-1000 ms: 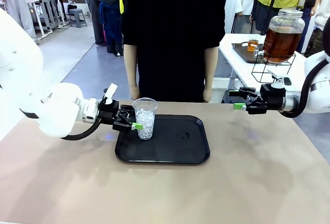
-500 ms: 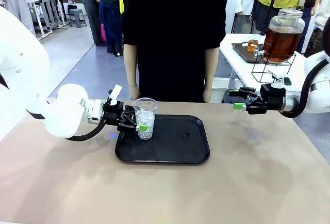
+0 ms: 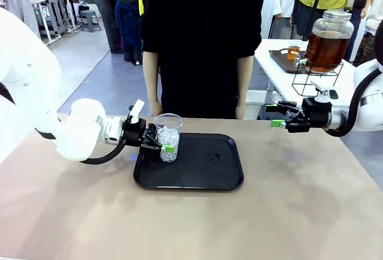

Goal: Pour the drink into the iced cup.
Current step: Pick up the iced cup indicated by the human and present it to them.

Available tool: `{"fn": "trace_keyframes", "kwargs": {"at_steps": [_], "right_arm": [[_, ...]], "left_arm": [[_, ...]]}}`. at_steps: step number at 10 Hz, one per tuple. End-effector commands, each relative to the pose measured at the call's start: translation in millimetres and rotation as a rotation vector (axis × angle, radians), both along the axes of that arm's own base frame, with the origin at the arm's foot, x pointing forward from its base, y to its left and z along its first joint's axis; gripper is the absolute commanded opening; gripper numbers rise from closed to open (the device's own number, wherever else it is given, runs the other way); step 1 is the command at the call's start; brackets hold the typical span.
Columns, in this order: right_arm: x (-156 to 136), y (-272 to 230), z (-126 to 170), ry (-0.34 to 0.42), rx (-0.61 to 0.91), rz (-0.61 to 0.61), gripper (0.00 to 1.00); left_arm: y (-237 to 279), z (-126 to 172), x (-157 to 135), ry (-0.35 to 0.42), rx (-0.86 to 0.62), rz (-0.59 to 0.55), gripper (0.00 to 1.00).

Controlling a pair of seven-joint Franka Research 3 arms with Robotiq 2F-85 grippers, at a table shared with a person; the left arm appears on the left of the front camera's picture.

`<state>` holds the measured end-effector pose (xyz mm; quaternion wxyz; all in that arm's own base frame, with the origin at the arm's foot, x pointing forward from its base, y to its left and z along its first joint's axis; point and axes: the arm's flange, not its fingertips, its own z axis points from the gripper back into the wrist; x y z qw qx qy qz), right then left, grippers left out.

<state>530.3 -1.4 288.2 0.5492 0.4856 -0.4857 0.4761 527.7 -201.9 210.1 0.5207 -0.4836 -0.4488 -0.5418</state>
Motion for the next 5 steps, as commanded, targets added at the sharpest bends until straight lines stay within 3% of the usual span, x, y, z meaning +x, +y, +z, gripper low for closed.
{"fn": "trace_keyframes", "kwargs": {"at_steps": [1, 5], "right_arm": [[-0.8, -0.6, 2.5, -0.002, 0.006, 0.005, 1.0], [-0.8, -0.6, 2.5, -0.002, 0.006, 0.005, 1.0]], "left_arm": [[-2.4, -0.7, 0.5, -0.032, -0.019, 0.003, 0.74], [-1.5, 6.0, -0.4, -0.061, -0.03, 0.015, 0.74]]}}
